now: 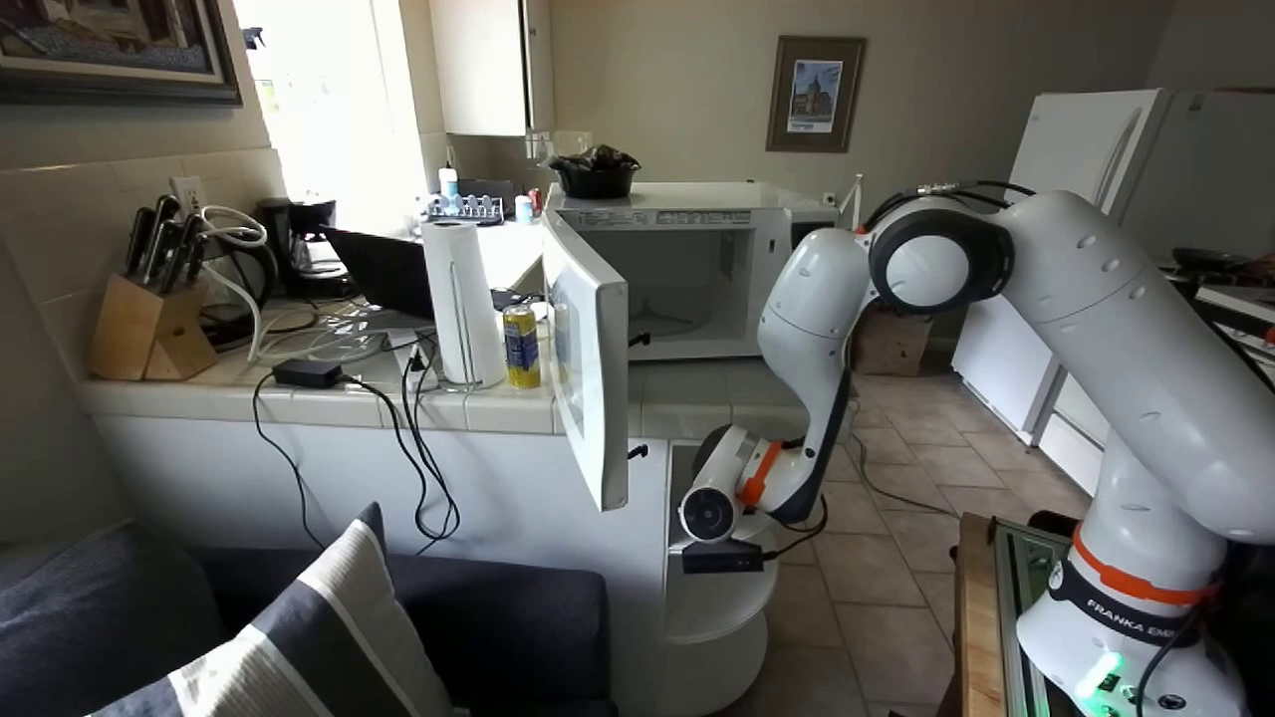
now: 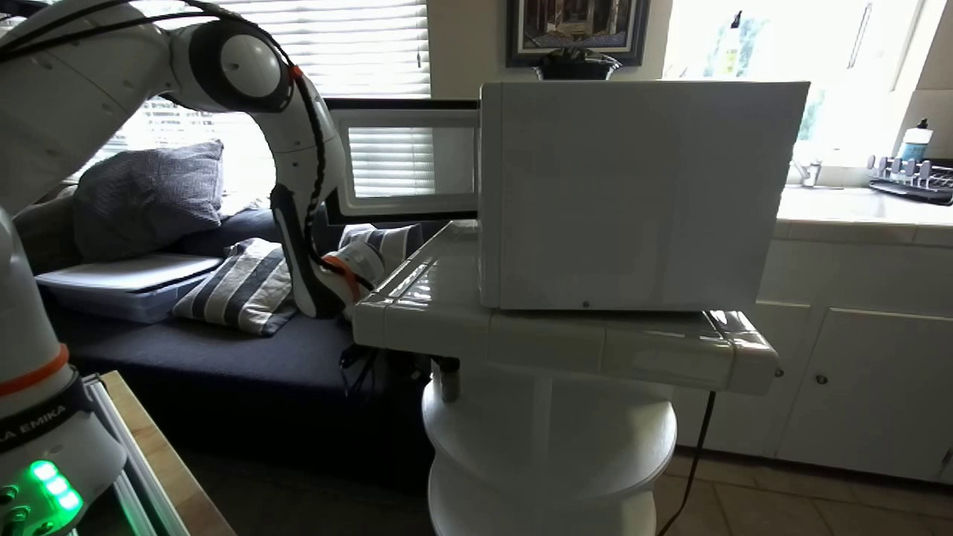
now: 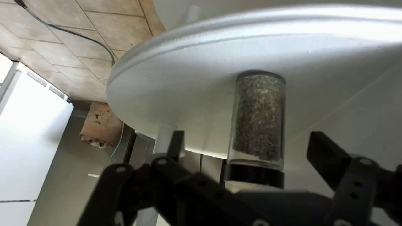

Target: Pick up the jar from the shelf and put it on top of the microwave.

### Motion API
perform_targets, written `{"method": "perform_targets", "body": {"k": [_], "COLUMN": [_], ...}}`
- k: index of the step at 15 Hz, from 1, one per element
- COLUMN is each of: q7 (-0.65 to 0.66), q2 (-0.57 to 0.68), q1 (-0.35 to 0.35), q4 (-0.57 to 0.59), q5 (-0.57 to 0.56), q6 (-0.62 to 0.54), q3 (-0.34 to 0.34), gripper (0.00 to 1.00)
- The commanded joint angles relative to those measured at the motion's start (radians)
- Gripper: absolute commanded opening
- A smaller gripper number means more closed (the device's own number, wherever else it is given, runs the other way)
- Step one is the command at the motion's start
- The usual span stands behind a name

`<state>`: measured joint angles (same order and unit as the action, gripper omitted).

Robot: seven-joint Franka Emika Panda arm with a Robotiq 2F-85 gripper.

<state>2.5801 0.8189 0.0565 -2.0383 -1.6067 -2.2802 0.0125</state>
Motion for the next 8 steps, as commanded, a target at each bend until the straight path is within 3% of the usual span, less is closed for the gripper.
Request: {"method": "perform_targets", "body": {"k": [1,7,8], "q7": [0.052,0.064,0.058], "q2": [0.044,0.086,0.093], "q1": [-0.013,-0.034,-0.042], "q4": [0.040,0.079,0.085], "q5": [-0.093,-0.150,-0.153], "q6": [0.031,0.090,0.088], "q3": [-0.006,-0.012,-0.015], "gripper": [1.00,0.97,0.87]}}
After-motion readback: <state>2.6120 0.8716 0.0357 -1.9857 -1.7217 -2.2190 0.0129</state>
